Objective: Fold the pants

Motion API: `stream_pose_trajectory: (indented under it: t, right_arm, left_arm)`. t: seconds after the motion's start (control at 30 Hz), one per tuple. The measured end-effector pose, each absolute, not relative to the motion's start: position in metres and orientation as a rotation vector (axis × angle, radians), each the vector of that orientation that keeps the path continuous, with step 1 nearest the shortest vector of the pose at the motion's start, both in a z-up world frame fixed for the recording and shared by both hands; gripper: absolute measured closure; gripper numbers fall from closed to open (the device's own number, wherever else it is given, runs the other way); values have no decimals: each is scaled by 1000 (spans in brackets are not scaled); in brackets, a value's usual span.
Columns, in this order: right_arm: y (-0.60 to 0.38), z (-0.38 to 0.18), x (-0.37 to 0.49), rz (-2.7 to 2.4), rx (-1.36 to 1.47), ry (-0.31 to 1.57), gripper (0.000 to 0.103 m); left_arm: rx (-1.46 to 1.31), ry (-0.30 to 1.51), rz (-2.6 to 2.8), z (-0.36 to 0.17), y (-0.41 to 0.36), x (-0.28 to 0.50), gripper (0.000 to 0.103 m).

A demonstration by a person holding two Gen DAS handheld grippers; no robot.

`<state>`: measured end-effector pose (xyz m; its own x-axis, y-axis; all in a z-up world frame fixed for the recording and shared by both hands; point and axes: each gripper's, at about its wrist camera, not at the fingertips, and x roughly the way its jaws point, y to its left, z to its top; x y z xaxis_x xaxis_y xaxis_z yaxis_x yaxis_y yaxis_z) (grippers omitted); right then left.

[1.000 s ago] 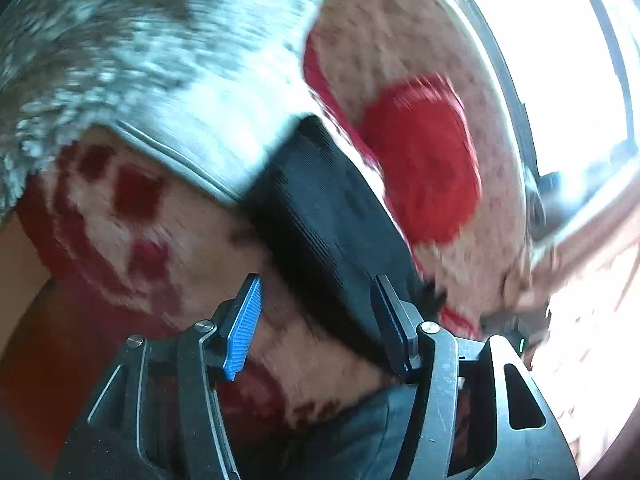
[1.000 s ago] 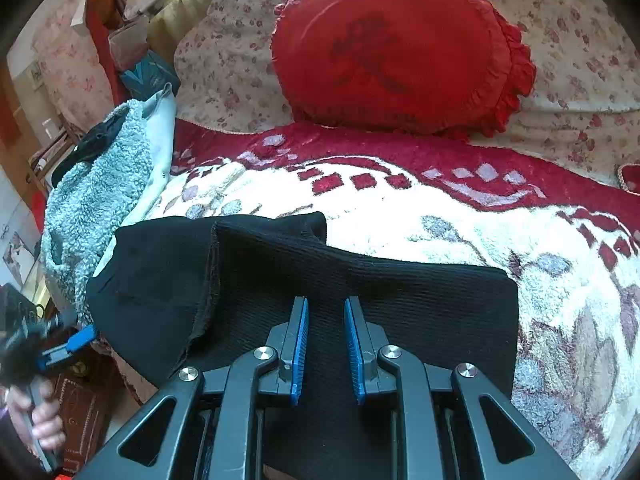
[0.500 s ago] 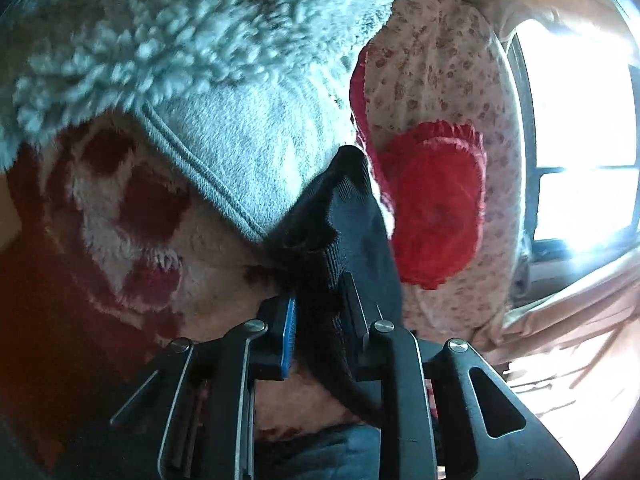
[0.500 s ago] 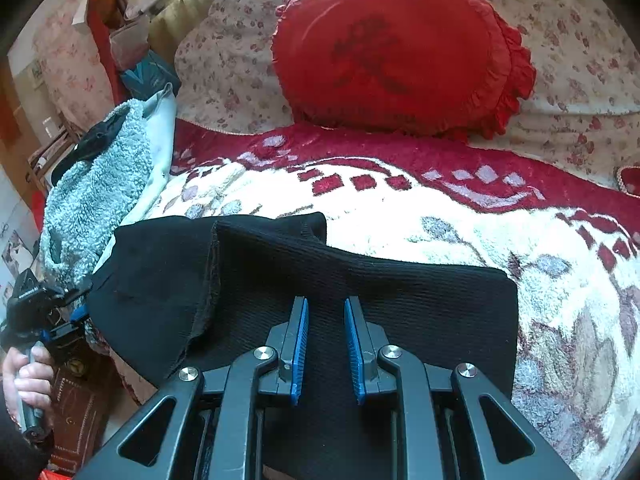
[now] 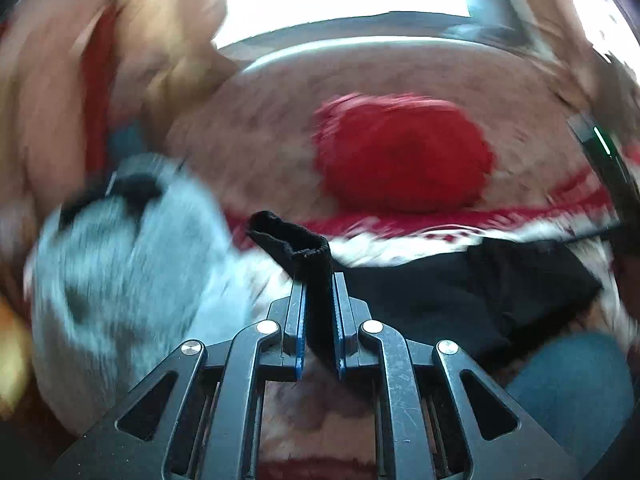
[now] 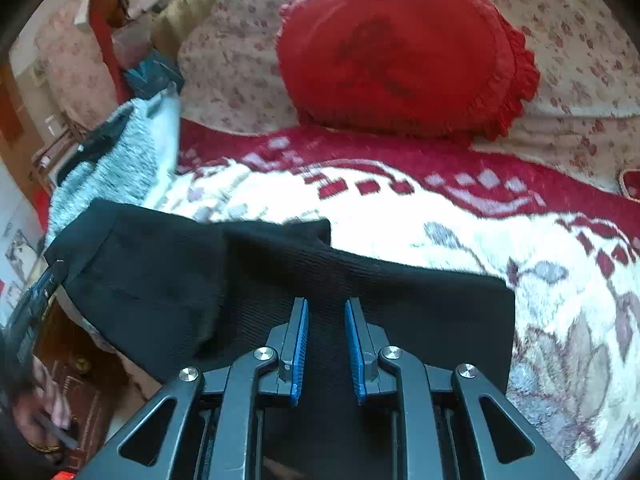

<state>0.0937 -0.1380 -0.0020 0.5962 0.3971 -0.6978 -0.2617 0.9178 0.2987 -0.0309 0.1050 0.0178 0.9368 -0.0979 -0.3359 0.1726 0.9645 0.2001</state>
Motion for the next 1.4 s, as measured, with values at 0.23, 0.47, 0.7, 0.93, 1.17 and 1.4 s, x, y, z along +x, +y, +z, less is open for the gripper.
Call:
stream_pose_trajectory:
  t: [0.23,0.47,0.7,0.93,1.17,1.4]
  right_arm:
    - [-136,45,81,823,506,651,60]
    - [-133,32,90,841,546,713,57]
    - [-140,30,94,807,507,774,92]
    - [-213,20,96,635,550,846,94]
    - [-270,14,103,539,497,934,94]
    - [-270,-25,110,485,530,1047,94]
  left_arm:
    - [564,212,-340,16,30,-54,93]
    - [649,178,-404,15,8,-70,93]
    - [673,162,-461,18,-17,-87,93]
    - [784,133,-558,19,-93,-96,98]
    - [739,117,-590,32,-106,-103,98]
    - [614,342,-536,34,-64,-45,98]
